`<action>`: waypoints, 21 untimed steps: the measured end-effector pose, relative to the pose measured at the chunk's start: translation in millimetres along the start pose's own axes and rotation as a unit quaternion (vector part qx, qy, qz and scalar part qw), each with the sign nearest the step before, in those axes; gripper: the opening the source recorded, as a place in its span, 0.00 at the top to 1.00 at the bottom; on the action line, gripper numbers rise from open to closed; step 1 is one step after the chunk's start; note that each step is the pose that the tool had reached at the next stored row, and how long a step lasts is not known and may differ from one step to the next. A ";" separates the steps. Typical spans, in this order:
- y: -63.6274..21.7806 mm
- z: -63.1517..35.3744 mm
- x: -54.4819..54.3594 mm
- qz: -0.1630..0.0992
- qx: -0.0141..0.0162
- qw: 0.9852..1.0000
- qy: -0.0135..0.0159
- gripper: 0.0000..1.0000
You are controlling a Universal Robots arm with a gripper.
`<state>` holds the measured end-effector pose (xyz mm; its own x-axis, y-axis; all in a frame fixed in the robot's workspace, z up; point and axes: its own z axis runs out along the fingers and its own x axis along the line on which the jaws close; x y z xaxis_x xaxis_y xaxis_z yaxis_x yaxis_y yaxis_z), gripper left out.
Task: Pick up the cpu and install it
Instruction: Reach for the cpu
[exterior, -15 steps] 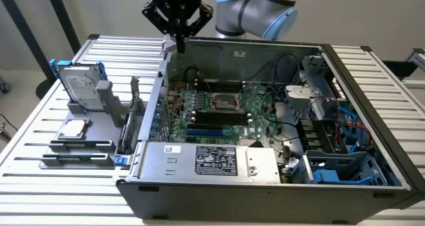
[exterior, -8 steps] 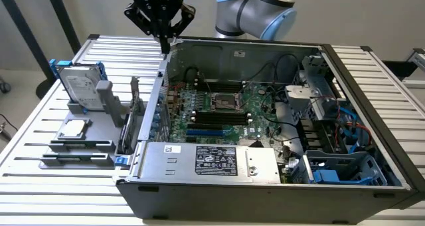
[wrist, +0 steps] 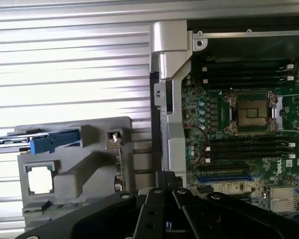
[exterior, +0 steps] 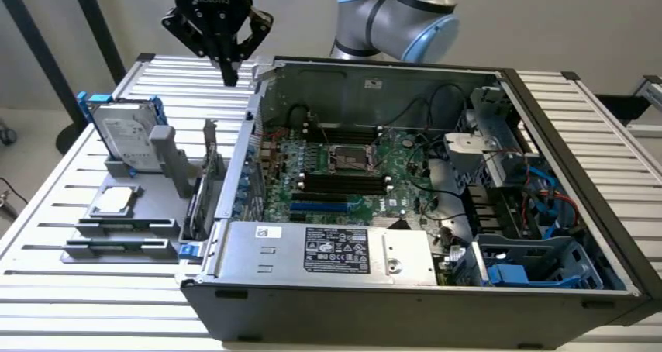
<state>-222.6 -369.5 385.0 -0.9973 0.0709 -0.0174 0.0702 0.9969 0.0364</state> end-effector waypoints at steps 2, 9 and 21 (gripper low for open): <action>-0.6 0.9 9.0 0.000 0.001 1.000 0.000 0.89; -2.9 4.1 40.7 0.000 0.006 1.000 0.001 0.89; -6.7 9.6 95.3 0.000 0.014 1.000 0.003 0.89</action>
<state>-317.9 -369.1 373.6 -0.9974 0.0706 -0.0113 0.0705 0.9975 0.0081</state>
